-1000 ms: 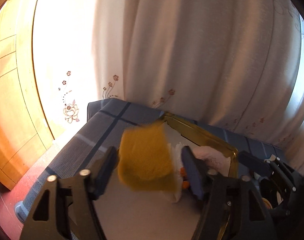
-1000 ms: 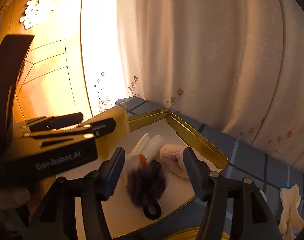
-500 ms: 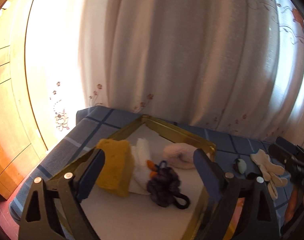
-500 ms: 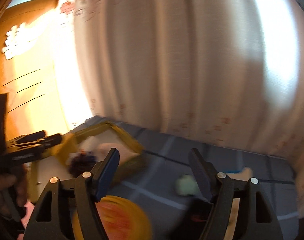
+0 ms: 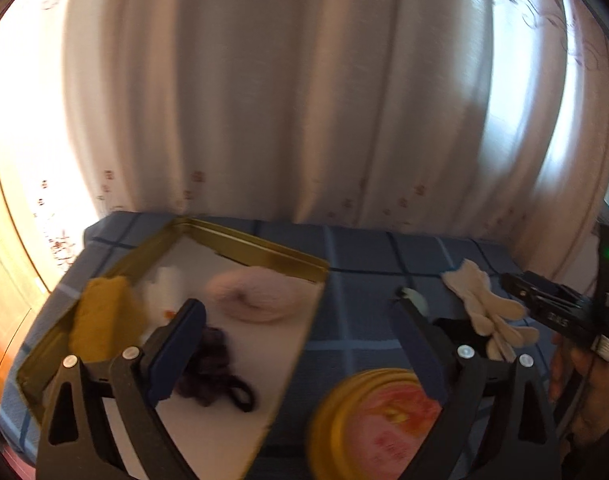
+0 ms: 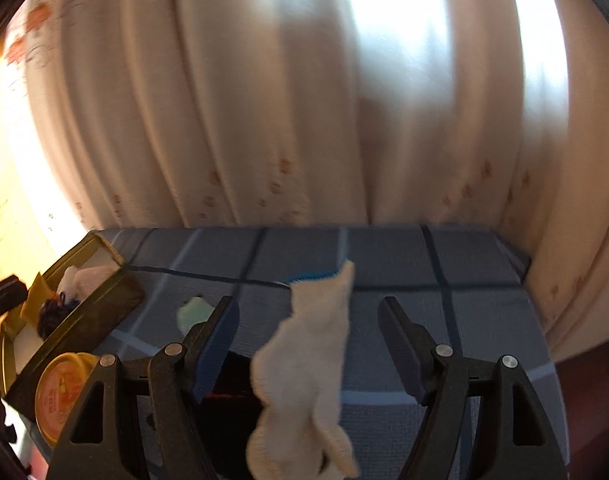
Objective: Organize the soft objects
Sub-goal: 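Grasp the white knit glove by its cuff with the right tool, then grasp the mint-green plush with the left tool while the right tool holds the white glove, then carry the mint plush with the left tool while the right tool carries the glove to the tin box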
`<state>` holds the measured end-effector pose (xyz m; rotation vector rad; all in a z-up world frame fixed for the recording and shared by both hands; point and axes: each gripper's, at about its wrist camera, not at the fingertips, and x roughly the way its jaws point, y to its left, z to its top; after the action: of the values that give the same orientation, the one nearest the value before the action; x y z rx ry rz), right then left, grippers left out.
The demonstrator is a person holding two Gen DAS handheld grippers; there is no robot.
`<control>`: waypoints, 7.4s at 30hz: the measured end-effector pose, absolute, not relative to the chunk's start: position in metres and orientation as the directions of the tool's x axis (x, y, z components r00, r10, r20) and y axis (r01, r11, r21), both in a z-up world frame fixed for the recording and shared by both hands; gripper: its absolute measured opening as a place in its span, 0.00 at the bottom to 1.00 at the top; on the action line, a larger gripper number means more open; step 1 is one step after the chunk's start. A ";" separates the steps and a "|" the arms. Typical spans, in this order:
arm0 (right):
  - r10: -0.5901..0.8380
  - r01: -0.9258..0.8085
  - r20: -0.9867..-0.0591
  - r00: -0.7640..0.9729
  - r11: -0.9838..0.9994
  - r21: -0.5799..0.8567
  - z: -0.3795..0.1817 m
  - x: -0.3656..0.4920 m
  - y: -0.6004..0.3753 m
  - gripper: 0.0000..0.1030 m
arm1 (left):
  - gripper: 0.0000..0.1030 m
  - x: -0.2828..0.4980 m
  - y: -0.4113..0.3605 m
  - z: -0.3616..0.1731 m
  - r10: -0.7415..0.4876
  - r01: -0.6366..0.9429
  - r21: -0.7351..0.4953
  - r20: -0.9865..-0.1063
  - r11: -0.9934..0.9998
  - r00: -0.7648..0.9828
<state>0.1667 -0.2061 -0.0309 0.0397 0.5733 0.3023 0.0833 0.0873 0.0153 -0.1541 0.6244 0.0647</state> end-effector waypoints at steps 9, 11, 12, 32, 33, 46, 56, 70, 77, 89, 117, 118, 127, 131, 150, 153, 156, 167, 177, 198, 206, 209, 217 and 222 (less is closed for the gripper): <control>0.303 -0.248 -0.651 0.697 0.952 0.178 -0.059 0.204 -0.208 0.68 | 0.93 0.117 0.040 0.014 -0.028 -0.019 -0.064 -0.654 0.998 0.756; 0.311 -0.257 -0.662 0.682 0.949 0.181 -0.062 0.207 -0.205 0.60 | 0.93 0.121 0.034 0.014 -0.035 -0.007 -0.060 -0.663 0.998 0.748; 0.312 -0.261 -0.672 0.671 0.948 0.179 -0.064 0.210 -0.203 0.50 | 0.93 0.124 0.031 0.014 -0.043 0.003 -0.061 -0.669 0.998 0.742; 0.339 -0.280 -0.426 0.839 0.939 0.198 -0.044 0.161 -0.228 0.14 | 0.92 0.178 -0.014 -0.008 -0.071 0.070 -0.037 -0.801 0.997 0.595; 0.339 -0.277 -0.409 0.848 0.939 0.203 -0.043 0.158 -0.230 0.14 | 0.91 0.182 -0.017 -0.010 -0.079 0.078 -0.041 -0.810 0.996 0.581; 0.316 -0.260 -0.299 0.900 0.942 0.214 -0.035 0.139 -0.237 0.14 | 0.66 0.235 -0.028 -0.039 -0.097 0.034 -0.091 -0.902 0.995 0.420; 0.329 -0.281 -0.291 0.899 0.940 0.195 -0.036 0.136 -0.234 0.14 | 0.55 0.253 -0.048 -0.056 -0.056 0.030 -0.048 -0.935 0.998 0.350; 0.306 -0.278 -0.274 0.912 0.951 0.138 -0.035 0.129 -0.227 0.14 | 0.20 0.249 -0.046 -0.047 -0.080 0.048 -0.067 -0.914 0.997 0.399; 0.296 -0.269 -0.275 0.915 0.954 0.132 -0.036 0.128 -0.227 0.14 | 0.20 0.206 -0.031 -0.020 -0.145 0.072 -0.126 -0.849 0.989 0.508; 0.293 -0.291 -0.230 0.928 0.956 0.040 -0.033 0.117 -0.209 0.14 | 0.20 0.141 -0.026 0.018 -0.185 0.102 -0.158 -0.705 0.982 0.685; 0.336 -0.342 -0.227 0.914 0.940 0.014 -0.033 0.111 -0.175 0.14 | 0.20 0.087 -0.013 -0.001 -0.117 0.063 -0.110 -0.599 0.992 0.792; 0.337 -0.343 -0.227 0.914 0.939 0.013 -0.033 0.110 -0.173 0.14 | 0.20 0.085 -0.011 0.001 -0.110 0.058 -0.107 -0.591 0.993 0.799; 0.353 -0.361 -0.231 0.907 0.933 0.007 -0.033 0.110 -0.160 0.14 | 0.20 0.077 0.005 0.007 -0.062 0.016 -0.087 -0.559 0.996 0.827; 0.357 -0.366 -0.232 0.905 0.931 0.005 -0.033 0.109 -0.154 0.14 | 0.20 0.074 0.013 0.007 -0.034 -0.012 -0.080 -0.549 0.997 0.835; 0.394 -0.405 -0.234 0.889 0.915 0.002 -0.032 0.109 -0.136 0.14 | 0.20 0.065 0.041 0.011 0.001 -0.058 -0.092 -0.523 0.994 0.852; 0.413 -0.423 -0.224 0.883 0.906 0.004 -0.032 0.106 -0.136 0.14 | 0.20 0.065 0.041 0.011 0.002 -0.058 -0.092 -0.522 0.994 0.853; 0.412 -0.422 -0.227 0.882 0.907 0.004 -0.033 0.107 -0.134 0.14 | 0.20 0.064 0.042 0.011 -0.004 -0.054 -0.096 -0.523 0.994 0.852; 0.422 -0.437 -0.236 0.875 0.900 -0.011 -0.032 0.111 -0.122 0.14 | 0.20 0.064 0.044 0.010 -0.008 -0.050 -0.095 -0.530 0.994 0.848; 0.425 -0.451 -0.258 0.868 0.891 -0.051 -0.033 0.116 -0.103 0.14 | 0.20 0.069 0.060 -0.001 -0.013 -0.064 -0.121 -0.549 0.991 0.836; 0.424 -0.466 -0.297 0.856 0.881 -0.083 -0.036 0.126 -0.085 0.15 | 0.20 0.061 0.072 0.000 -0.010 -0.078 -0.142 -0.533 0.987 0.846; 0.432 -0.480 -0.309 0.847 0.872 -0.097 -0.036 0.126 -0.077 0.15 | 0.20 0.058 0.077 0.001 -0.001 -0.086 -0.142 -0.525 0.986 0.851; 0.432 -0.483 -0.313 0.845 0.869 -0.104 -0.036 0.126 -0.074 0.15 | 0.20 0.058 0.078 0.001 -0.001 -0.086 -0.143 -0.524 0.986 0.851; 0.433 -0.486 -0.317 0.844 0.867 -0.109 -0.035 0.125 -0.070 0.15 | 0.20 0.056 0.082 0.003 0.009 -0.099 -0.146 -0.517 0.984 0.856; 0.443 -0.488 -0.301 0.845 0.868 -0.095 -0.024 0.123 -0.072 0.15 | 0.20 0.054 0.088 0.008 0.018 -0.108 -0.149 -0.504 0.983 0.863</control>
<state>0.1230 -0.0718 -0.0243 -0.1707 0.2759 0.4936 0.0540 0.0882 0.0081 -0.1750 0.5254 0.0667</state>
